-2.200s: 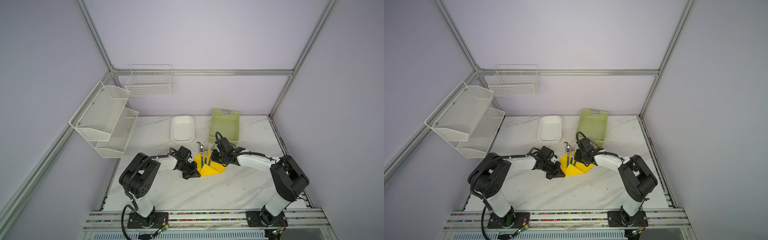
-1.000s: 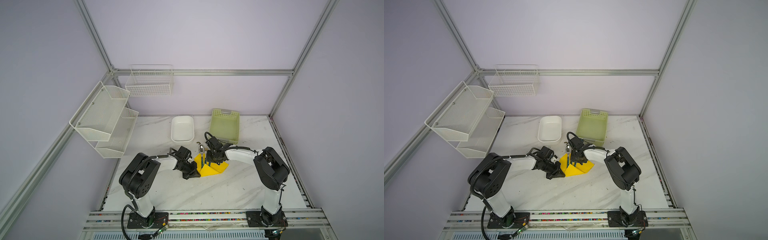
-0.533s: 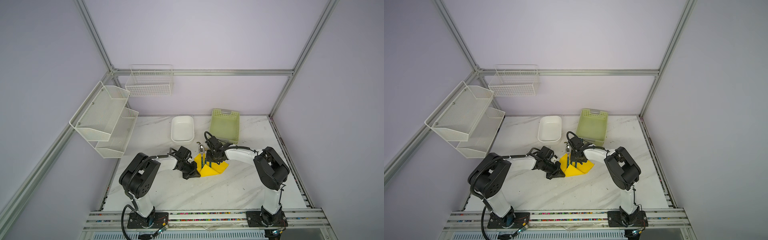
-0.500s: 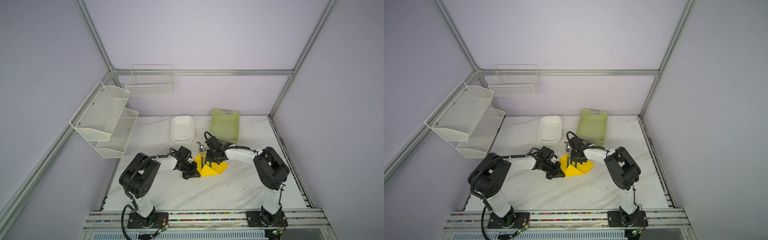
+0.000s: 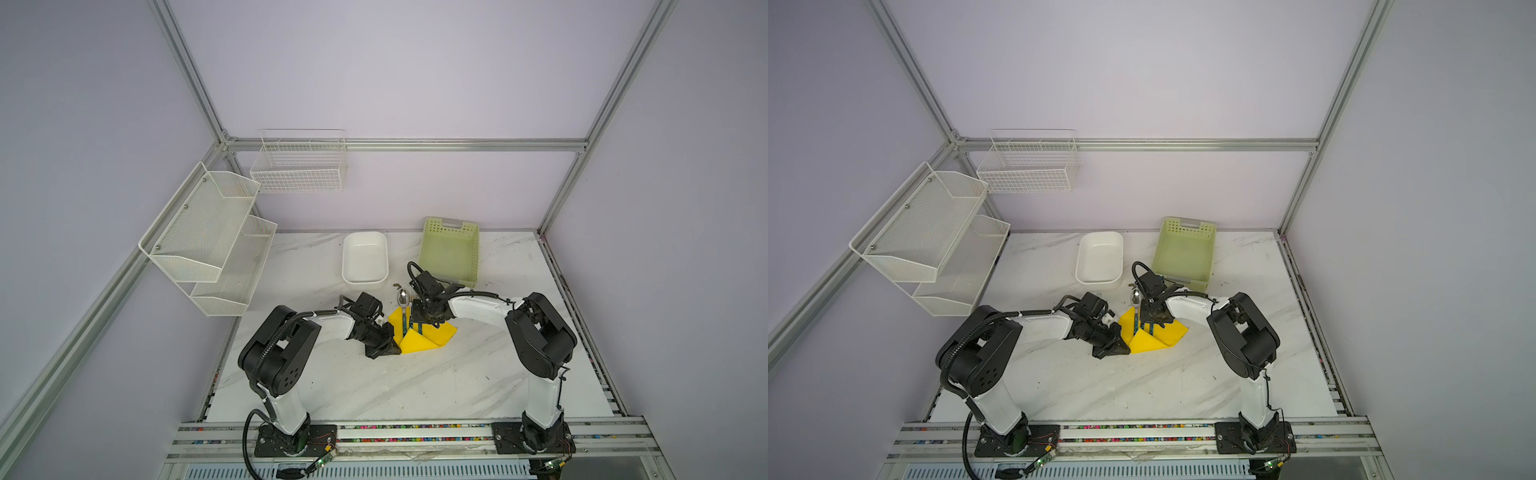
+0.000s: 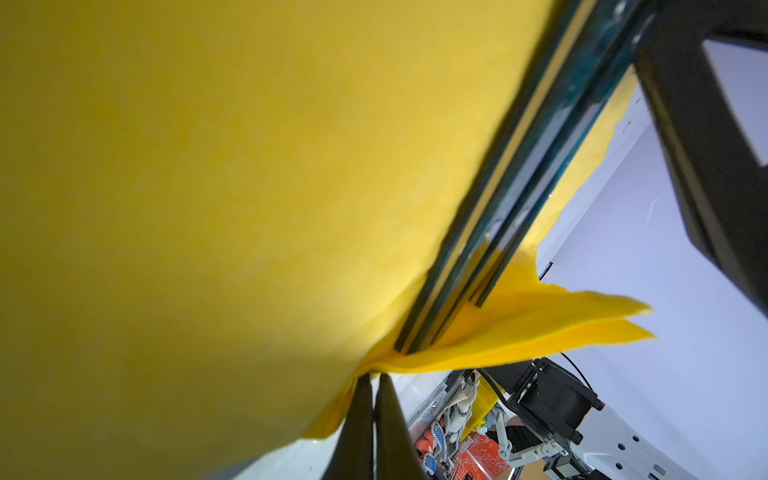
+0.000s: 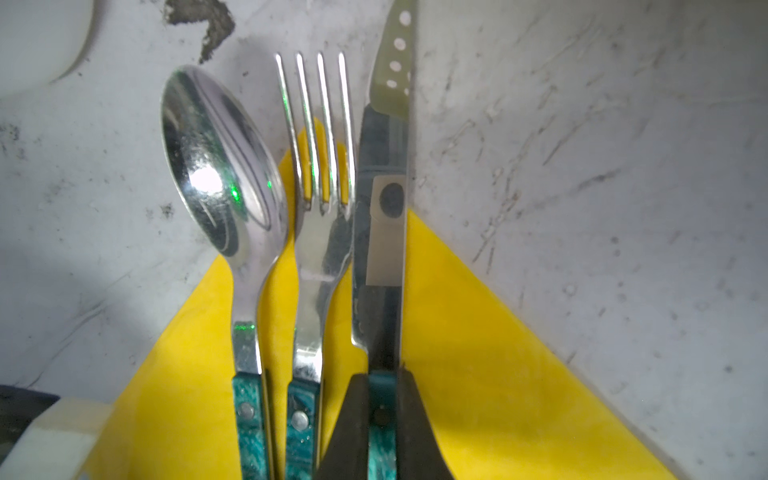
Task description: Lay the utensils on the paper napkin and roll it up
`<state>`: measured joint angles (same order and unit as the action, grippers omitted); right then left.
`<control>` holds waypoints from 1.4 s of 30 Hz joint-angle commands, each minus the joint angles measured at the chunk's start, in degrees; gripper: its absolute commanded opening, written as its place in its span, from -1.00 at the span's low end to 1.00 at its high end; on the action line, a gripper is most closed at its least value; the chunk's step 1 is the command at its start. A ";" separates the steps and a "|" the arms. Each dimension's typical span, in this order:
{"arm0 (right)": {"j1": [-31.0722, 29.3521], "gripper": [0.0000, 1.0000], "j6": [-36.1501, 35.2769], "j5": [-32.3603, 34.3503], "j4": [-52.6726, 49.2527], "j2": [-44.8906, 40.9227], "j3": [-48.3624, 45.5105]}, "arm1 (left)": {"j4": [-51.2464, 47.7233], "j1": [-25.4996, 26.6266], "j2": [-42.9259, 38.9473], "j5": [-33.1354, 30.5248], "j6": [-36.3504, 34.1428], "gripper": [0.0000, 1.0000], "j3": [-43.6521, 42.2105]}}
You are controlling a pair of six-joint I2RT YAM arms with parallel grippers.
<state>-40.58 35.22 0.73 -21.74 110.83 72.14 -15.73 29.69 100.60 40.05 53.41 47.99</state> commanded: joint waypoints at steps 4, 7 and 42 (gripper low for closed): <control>-0.54 -0.82 -0.81 -0.64 -1.74 1.58 1.24 | -1.52 0.10 0.55 -1.56 -0.41 -0.86 -2.15; -0.58 -0.80 -1.03 -0.77 -1.64 1.66 1.33 | -1.59 0.07 0.44 -1.56 -0.41 -0.86 -2.15; -0.47 -0.91 2.38 -26.09 5.93 -16.69 -18.35 | -2.63 0.10 -0.40 -1.75 -0.63 -0.86 -1.96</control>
<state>-40.88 36.12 -20.86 -19.84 94.87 55.35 -15.77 29.69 100.60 40.05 53.39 47.99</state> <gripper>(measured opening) 0.057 0.068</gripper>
